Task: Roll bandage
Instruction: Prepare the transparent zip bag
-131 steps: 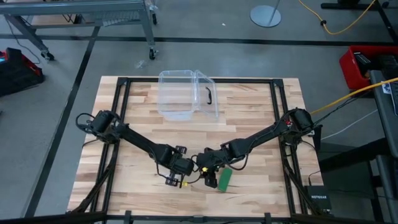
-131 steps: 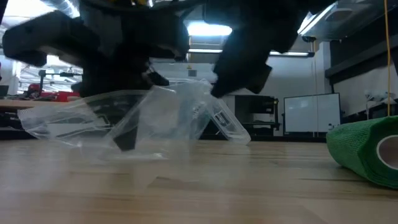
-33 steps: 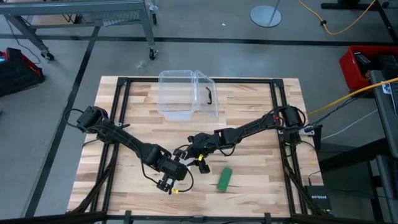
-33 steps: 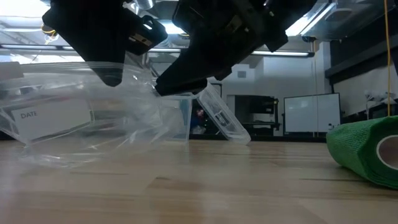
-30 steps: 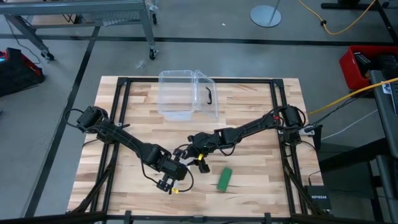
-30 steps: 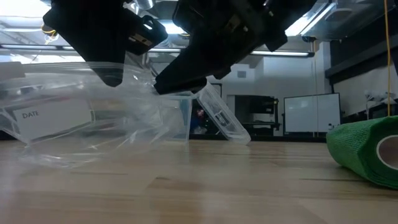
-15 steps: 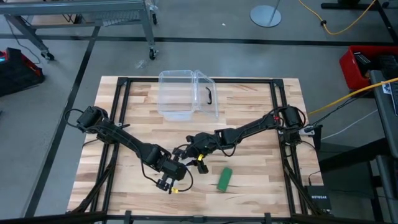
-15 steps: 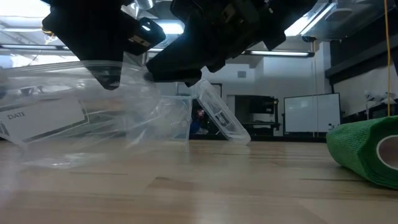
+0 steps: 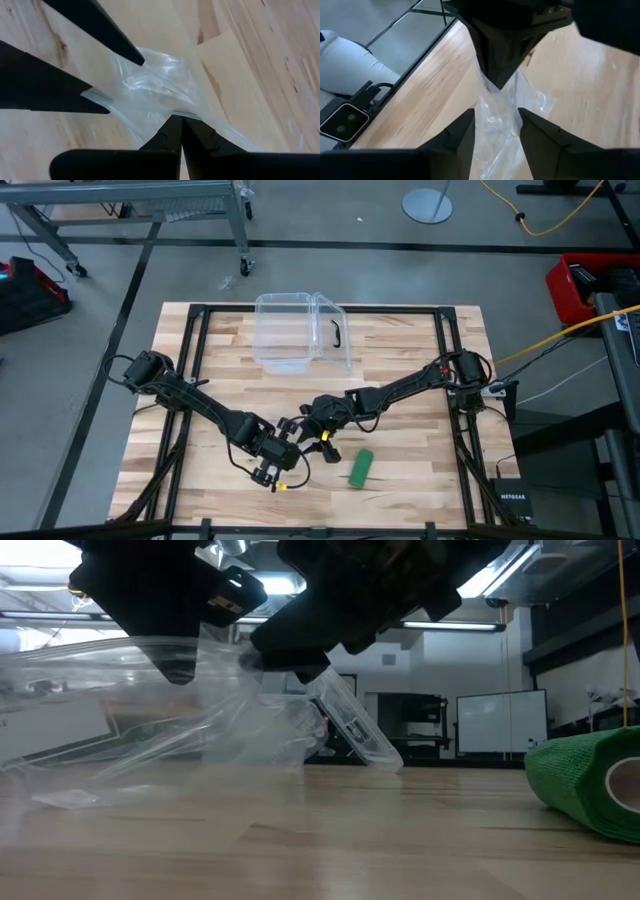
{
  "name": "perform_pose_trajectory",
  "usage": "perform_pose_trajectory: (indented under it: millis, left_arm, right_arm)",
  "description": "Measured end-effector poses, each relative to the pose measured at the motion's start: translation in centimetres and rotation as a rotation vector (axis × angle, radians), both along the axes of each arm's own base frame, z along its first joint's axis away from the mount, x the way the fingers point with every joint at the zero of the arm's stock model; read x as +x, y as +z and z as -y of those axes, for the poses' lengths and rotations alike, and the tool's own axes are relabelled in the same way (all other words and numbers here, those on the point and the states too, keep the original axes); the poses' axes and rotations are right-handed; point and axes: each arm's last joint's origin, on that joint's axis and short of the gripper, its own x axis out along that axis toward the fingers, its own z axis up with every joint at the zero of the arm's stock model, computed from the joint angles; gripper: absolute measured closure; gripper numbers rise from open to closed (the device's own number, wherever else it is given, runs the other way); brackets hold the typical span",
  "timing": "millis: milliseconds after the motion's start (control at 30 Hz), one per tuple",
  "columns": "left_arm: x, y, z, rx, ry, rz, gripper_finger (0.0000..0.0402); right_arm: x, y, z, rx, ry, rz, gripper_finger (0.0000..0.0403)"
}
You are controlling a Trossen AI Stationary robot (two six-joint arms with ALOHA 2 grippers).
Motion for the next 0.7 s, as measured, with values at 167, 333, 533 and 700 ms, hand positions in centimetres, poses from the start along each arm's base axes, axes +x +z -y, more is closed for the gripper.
perform_pose_trajectory:
  millis: [167, 333, 533, 700]
  left_arm:
    - [0.2, 0.1, 0.1, -0.014, 0.006, 0.025, 0.0401]
    - [0.2, 0.1, 0.1, -0.014, 0.007, 0.024, 0.0401]
    - [0.2, 0.1, 0.1, -0.016, 0.012, 0.023, 0.0401]
    - [0.2, 0.1, 0.1, -0.014, 0.013, 0.019, 0.0401]
  right_arm:
    - [-0.2, 0.0, -0.7, -0.01, 0.003, 0.001, 0.0253]
    - [-0.2, -0.4, -1.2, -0.021, 0.002, -0.01, 0.028]
    - [-0.1, -2.1, -1.5, -0.008, -0.007, -0.069, 0.0369]
    - [-0.2, -2.2, -1.4, -0.01, -0.007, -0.087, 0.0388]
